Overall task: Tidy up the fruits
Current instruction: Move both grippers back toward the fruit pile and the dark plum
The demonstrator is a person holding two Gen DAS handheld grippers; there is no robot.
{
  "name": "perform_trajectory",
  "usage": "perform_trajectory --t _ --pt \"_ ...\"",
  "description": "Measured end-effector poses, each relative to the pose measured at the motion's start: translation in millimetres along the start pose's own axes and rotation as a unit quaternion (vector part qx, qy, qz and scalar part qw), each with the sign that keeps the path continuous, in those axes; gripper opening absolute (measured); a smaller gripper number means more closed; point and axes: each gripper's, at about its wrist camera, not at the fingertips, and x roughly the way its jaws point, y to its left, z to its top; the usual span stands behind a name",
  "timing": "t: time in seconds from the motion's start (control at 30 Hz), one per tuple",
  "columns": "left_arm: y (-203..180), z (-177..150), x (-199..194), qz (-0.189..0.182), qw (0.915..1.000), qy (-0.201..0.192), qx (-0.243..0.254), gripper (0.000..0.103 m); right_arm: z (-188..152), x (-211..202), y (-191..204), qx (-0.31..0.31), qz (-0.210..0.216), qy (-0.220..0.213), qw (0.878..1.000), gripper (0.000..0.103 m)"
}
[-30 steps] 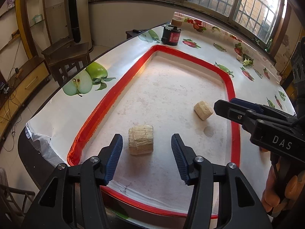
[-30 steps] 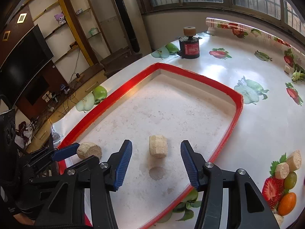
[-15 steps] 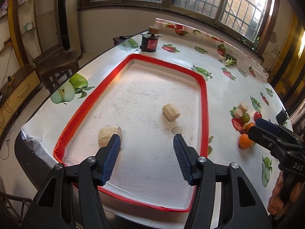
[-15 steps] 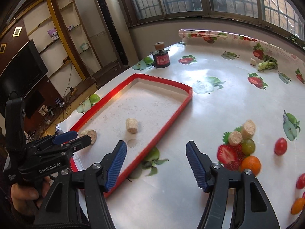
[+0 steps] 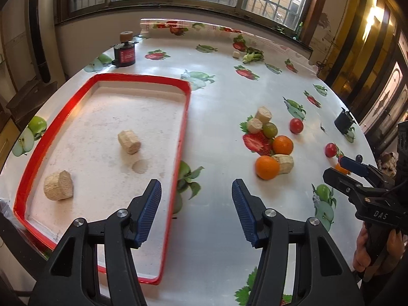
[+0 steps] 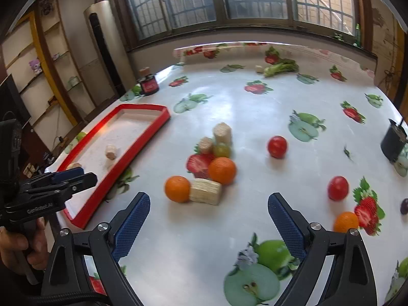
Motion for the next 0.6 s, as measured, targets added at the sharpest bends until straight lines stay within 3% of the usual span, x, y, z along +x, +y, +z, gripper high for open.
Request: perform_trajectory --t 0.33,0.6 --pt "-40 -2 14 -0.036 0.9986 0.021 0.033 0.056 -26 -18 -56 0.054 -0.031 0.002 0.998 0.095" --pt "-59 -4 24 -0.049 0.997 0.032 0.051 0.056 -28 -31 -75 0.071 -0.042 -0.011 0.997 0.095"
